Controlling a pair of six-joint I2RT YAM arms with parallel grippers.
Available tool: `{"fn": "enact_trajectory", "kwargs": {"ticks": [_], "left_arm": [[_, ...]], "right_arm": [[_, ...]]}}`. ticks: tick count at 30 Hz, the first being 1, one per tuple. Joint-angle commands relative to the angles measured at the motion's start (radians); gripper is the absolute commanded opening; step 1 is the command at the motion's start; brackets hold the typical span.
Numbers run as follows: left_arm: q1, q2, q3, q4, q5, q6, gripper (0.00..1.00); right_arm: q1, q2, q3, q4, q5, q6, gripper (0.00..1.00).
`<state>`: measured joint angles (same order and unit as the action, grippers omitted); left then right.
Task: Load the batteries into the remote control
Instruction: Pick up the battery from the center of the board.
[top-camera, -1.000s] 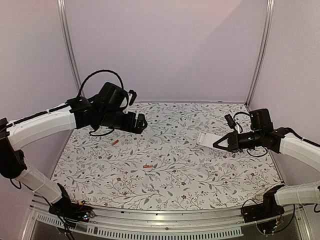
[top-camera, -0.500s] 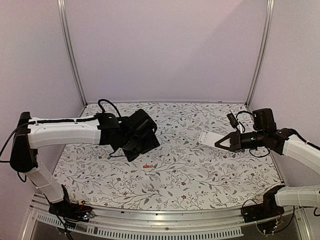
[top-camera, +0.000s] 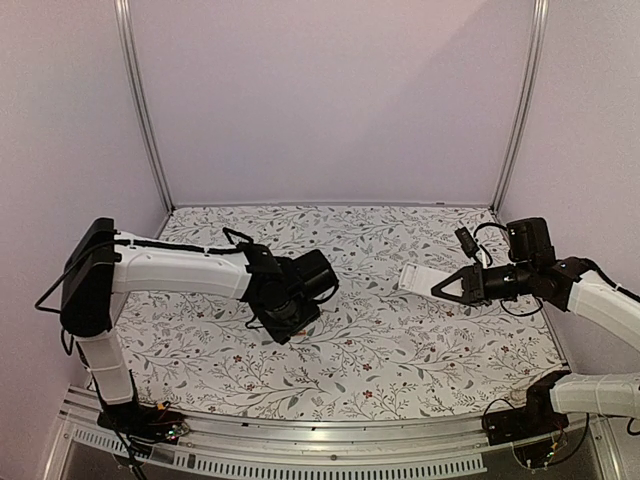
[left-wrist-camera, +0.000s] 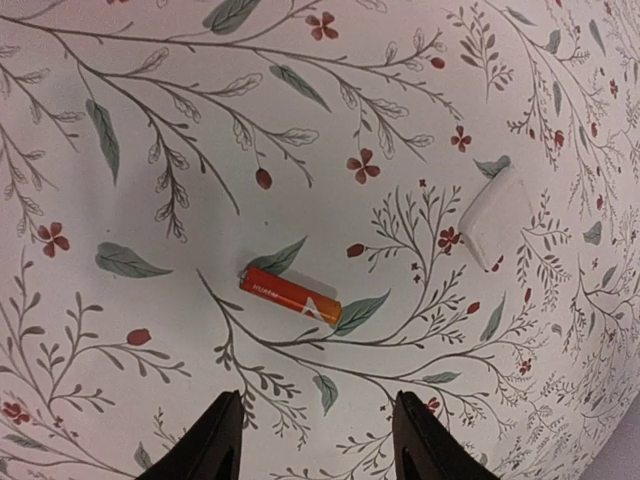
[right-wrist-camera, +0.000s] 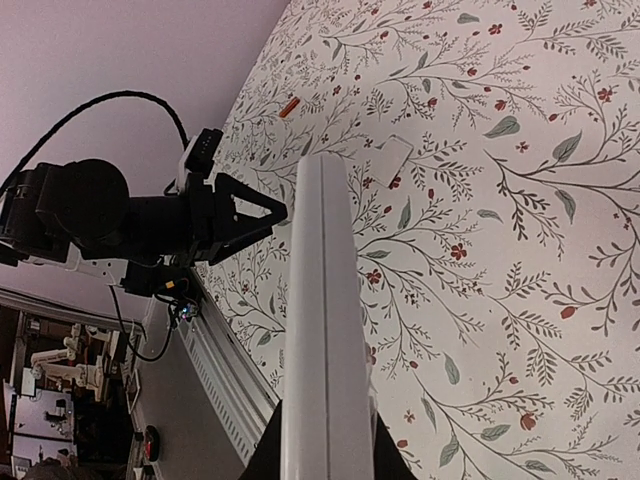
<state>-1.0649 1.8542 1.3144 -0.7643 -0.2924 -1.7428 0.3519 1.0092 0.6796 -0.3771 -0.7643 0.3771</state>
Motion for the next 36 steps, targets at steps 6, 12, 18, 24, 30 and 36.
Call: {"fn": "enact_trajectory", "kwargs": {"ticks": [6, 12, 18, 24, 30, 36], "left_arm": [[0.052, 0.059, 0.056, -0.027, 0.043, -0.048, 0.51], [0.073, 0.103, 0.08, -0.031, 0.081, -0.036, 0.51], [0.084, 0.124, 0.085, -0.03, 0.101, -0.046, 0.49], [0.112, 0.157, 0.091, -0.03, 0.144, -0.04, 0.45], [0.127, 0.187, 0.115, -0.056, 0.162, -0.023, 0.42], [0.134, 0.231, 0.143, -0.094, 0.199, 0.005, 0.34]], "right_arm": [[-0.005, -0.012, 0.0, -0.012, 0.011, -0.017, 0.0], [-0.006, 0.0, 0.005, -0.012, 0.018, -0.022, 0.0], [-0.006, 0.005, 0.009, -0.012, 0.018, -0.023, 0.0], [-0.006, 0.012, 0.011, -0.012, 0.023, -0.023, 0.0], [-0.006, 0.015, 0.011, -0.011, 0.026, -0.024, 0.0], [-0.005, 0.028, 0.015, -0.009, 0.032, -0.029, 0.0]]}}
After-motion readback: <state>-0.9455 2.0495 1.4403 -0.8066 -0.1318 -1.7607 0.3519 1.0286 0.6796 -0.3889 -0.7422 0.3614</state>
